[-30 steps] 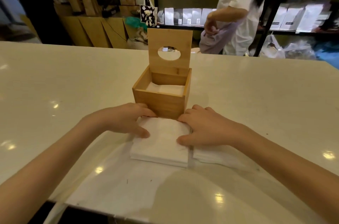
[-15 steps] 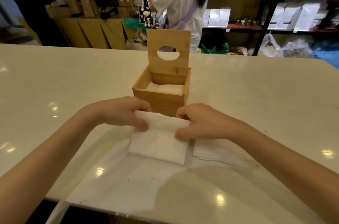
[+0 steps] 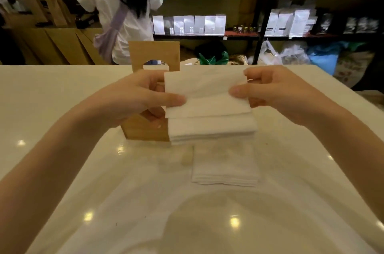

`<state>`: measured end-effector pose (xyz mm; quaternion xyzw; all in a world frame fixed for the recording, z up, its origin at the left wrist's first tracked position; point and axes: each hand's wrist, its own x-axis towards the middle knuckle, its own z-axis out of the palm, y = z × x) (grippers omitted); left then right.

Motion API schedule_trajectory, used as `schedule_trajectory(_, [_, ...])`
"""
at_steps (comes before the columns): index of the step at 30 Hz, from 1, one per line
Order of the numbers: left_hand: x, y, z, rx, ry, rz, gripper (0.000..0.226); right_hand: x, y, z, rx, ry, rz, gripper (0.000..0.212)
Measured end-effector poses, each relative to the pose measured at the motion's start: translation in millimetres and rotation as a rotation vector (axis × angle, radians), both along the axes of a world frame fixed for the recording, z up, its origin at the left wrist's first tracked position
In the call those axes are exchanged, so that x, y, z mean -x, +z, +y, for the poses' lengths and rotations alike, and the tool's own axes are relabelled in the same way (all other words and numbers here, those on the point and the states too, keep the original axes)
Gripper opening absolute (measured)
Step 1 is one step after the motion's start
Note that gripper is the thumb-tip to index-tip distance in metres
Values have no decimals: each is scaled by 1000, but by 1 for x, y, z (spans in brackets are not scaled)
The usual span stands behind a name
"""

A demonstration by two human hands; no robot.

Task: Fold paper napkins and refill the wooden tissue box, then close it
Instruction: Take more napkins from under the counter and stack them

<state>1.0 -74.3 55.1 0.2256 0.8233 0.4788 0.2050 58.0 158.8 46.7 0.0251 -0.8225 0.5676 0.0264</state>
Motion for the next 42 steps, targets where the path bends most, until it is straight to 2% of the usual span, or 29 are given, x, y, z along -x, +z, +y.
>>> schedule_trajectory(3, [-7,-22,22,-29,-16,-44,28,-12,-15,17,-8,-82,-103,54])
schedule_trajectory(6, [-8,-44,37,45,-1,-97,36,-22,-36,25,-23,-101,-227,67])
schedule_trajectory(11, [-9,-69,47,147,-24,28,33,-26,-60,25,-9,-121,-338,64])
schedule_trajectory(13, [-8,-74,47,201,-27,108,32,-25,-67,22,-27,-122,-350,62])
schedule_trajectory(17, [-4,-81,48,255,-45,152,31,-22,-76,20,-76,-124,-347,50])
schedule_trajectory(22, [-5,-86,48,350,-74,222,29,-20,-84,19,-263,-147,-295,33])
schedule_trajectory(25, [-8,-79,50,473,-96,301,42,-18,-81,22,-576,-138,-248,43])
schedule_trajectory(27, [-7,-72,52,593,-119,437,55,-18,-75,25,-704,-131,-242,52])
schedule_trajectory(29, [-6,-65,53,643,-155,602,56,-18,-68,30,-736,-96,-193,58])
schedule_trajectory(32, [-7,-57,55,507,-243,691,46,-15,-62,34,-697,11,-83,62])
schedule_trajectory(34, [-4,-56,58,448,-325,618,46,-11,-63,33,-623,64,-81,57])
schedule_trajectory(36, [-1,-56,64,503,-388,473,53,-6,-63,32,-573,133,-160,56])
schedule_trajectory(39, [7,-55,72,696,-421,304,62,3,-64,32,-673,241,-258,57])
schedule_trajectory(42, [15,-53,77,822,-451,202,55,10,-64,31,-788,305,-303,55])
